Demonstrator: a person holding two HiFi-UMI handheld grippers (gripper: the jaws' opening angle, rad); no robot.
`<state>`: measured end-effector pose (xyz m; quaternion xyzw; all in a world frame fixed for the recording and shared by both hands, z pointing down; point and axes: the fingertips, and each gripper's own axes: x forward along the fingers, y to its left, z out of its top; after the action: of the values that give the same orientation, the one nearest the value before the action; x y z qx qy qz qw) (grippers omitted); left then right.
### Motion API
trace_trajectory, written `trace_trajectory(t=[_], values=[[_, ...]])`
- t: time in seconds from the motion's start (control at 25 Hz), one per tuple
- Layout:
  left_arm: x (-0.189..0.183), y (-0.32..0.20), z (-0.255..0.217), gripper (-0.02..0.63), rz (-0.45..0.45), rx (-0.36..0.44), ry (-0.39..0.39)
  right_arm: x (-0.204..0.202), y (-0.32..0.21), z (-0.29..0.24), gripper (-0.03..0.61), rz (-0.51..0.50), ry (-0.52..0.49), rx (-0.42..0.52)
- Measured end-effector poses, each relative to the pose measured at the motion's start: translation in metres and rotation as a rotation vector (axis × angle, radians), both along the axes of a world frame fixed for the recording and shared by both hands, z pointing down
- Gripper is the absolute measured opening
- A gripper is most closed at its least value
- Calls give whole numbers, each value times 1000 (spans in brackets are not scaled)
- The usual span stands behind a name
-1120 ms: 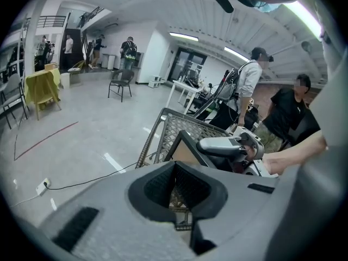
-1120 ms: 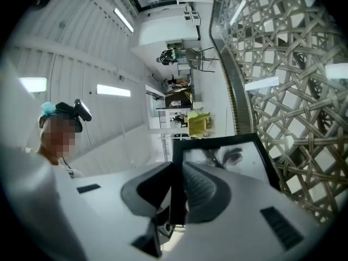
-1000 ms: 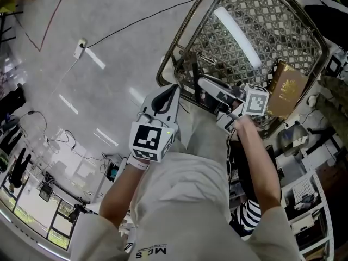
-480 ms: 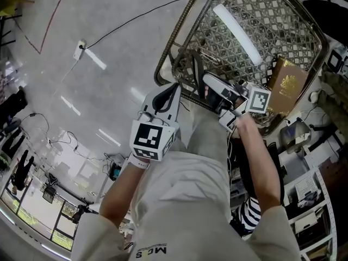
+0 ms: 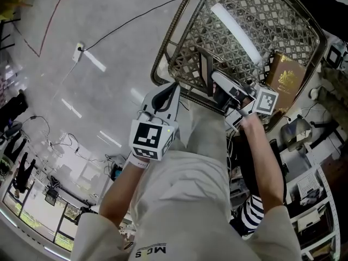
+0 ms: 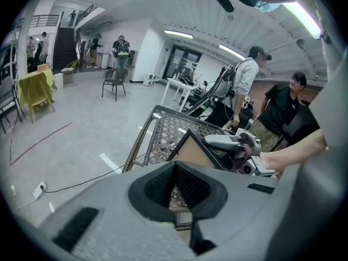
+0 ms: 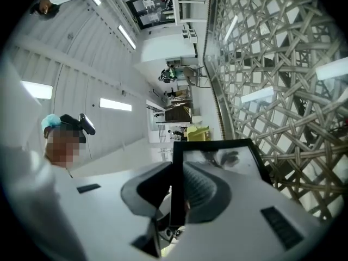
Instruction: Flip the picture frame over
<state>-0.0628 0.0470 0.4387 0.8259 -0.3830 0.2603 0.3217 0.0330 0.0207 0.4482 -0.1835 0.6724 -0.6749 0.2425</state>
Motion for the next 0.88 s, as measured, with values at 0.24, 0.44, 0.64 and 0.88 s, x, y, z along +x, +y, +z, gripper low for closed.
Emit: trace_trajectory(t=[0.24,0.44,0.64,0.88], values=[[6,5,0,25,16,-3,1,18,-1,-3,77,50,15,-10],[11,5,0,25,28,-1,0,39,1,3,80,98,48,-14],[15,5,0,25,42,-2,-1,52,1,6,78,124,63,-19],[21,7,0,25,58,-4,0,63,4,18,82,143,187,-11]])
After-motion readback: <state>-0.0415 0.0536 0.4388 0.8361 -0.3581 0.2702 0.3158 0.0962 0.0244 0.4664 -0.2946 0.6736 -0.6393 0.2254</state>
